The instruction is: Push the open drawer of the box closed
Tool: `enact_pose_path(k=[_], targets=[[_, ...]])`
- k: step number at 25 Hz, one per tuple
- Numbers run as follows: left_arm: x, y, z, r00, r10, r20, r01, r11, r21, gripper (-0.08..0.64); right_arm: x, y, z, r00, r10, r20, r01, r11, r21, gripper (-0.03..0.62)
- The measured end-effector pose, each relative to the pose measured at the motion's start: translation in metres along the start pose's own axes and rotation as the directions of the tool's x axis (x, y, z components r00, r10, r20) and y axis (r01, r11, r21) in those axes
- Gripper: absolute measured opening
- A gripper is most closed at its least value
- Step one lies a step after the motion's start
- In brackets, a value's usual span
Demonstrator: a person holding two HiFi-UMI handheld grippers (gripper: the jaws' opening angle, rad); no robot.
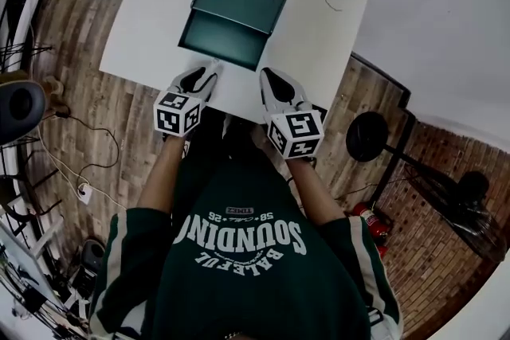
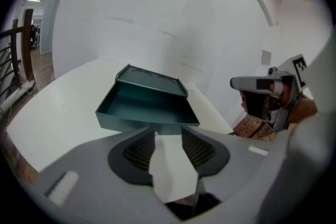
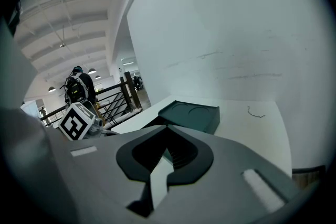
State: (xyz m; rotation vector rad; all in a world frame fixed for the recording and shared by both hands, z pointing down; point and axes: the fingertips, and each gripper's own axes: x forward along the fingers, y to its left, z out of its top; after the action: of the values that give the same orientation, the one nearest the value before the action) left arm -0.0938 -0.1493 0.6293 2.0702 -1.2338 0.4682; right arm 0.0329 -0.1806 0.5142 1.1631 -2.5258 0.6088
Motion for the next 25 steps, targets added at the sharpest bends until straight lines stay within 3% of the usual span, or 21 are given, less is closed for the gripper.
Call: enact_pose_path(k=[2, 4, 22, 25], targets=[[0.009, 0.004, -0.005, 1.000, 0.009, -0.023, -0.009, 1.000, -0.020, 0.207, -0.001, -0.001, -0.002, 1.000, -0.006, -0.005, 0.006, 1.000, 0.004, 0.002], [0.017, 0.008, -0.008, 0.999, 0.013, -0.041, -0.015, 0.999, -0.036, 0.224, -0.001, -0.003, -0.003, 1.000, -0.012, -0.010, 0.012, 1.000, 0.008, 0.002], [0.062, 0.033, -0.029, 0.990, -0.005, -0.144, -0.011, 0.994, -0.110, 0.221, 0.000, -0.026, -0.016, 0.997, -0.066, -0.044, 0.069, 0.996, 0.051, 0.002], [0.062, 0.034, -0.029, 0.989, -0.002, -0.149, -0.014, 0.994, -0.107, 0.158, -0.003, -0.028, -0.016, 0.996, -0.075, -0.043, 0.077, 0.995, 0.055, 0.002]])
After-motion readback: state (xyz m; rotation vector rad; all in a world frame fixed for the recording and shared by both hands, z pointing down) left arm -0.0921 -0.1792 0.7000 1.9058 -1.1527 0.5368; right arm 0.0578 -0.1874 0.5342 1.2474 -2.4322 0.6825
